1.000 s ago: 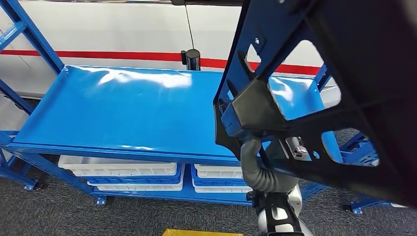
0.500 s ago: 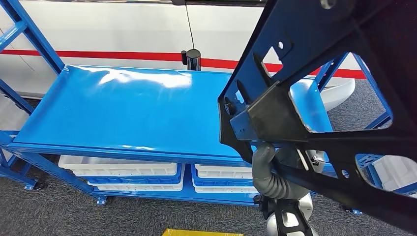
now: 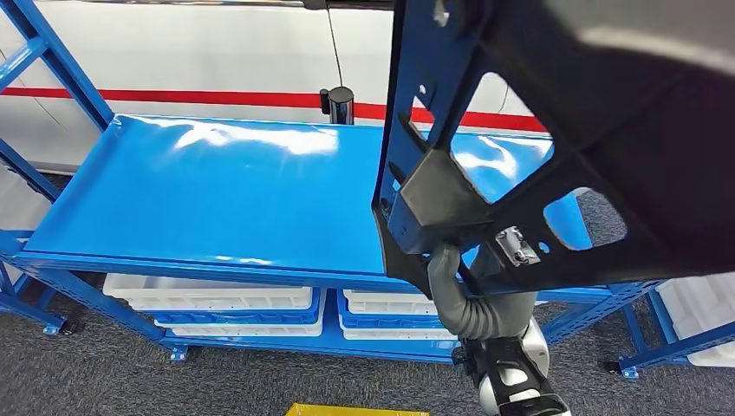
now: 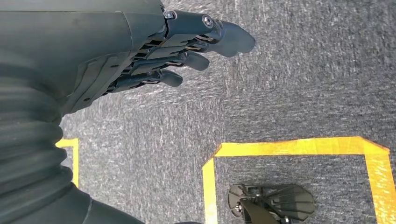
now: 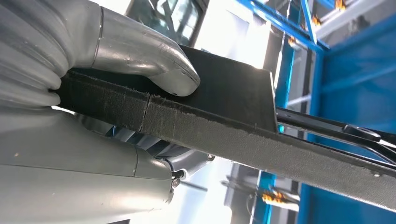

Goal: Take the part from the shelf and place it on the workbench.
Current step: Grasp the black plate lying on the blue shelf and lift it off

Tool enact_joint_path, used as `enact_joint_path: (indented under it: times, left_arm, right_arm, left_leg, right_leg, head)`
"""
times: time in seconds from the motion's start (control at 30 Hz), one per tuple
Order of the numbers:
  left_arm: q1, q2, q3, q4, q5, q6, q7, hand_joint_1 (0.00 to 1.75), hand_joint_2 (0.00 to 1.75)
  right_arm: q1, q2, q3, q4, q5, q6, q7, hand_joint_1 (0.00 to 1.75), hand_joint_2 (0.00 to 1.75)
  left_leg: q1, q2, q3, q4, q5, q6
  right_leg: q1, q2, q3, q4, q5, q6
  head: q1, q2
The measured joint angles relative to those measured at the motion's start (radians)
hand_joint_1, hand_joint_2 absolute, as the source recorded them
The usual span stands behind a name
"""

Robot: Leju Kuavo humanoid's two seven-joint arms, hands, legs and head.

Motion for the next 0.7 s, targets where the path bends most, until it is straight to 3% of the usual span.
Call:
enact_joint_path:
  times: [0.3,0.7]
  left_arm:
    - [0.000,0.000,0.026,0.000,0.002,-0.012,-0.018,0.00,1.75]
    - [0.000,-0.001,0.032,0.000,0.002,-0.019,-0.017,0.00,1.75]
  right_arm:
    - [0.029,-0.014,-0.007,0.042,-0.098,0.092,0.027,1.75,1.75]
    - [0.036,-0.018,-0.030,0.079,-0.109,0.097,0.039,1.75,1.75]
  left_leg:
    - [0.000,0.000,0.000,0.000,0.000,0.000]
    - [-0.002,0.000,-0.001,0.001,-0.001,0.002]
  right_leg:
    - [0.000,0.000,0.001,0.000,0.000,0.000]
    - [-0.001,0.000,0.001,-0.002,0.001,0.001]
  head:
    - [0.000,0.000]
    - [0.000,0.000]
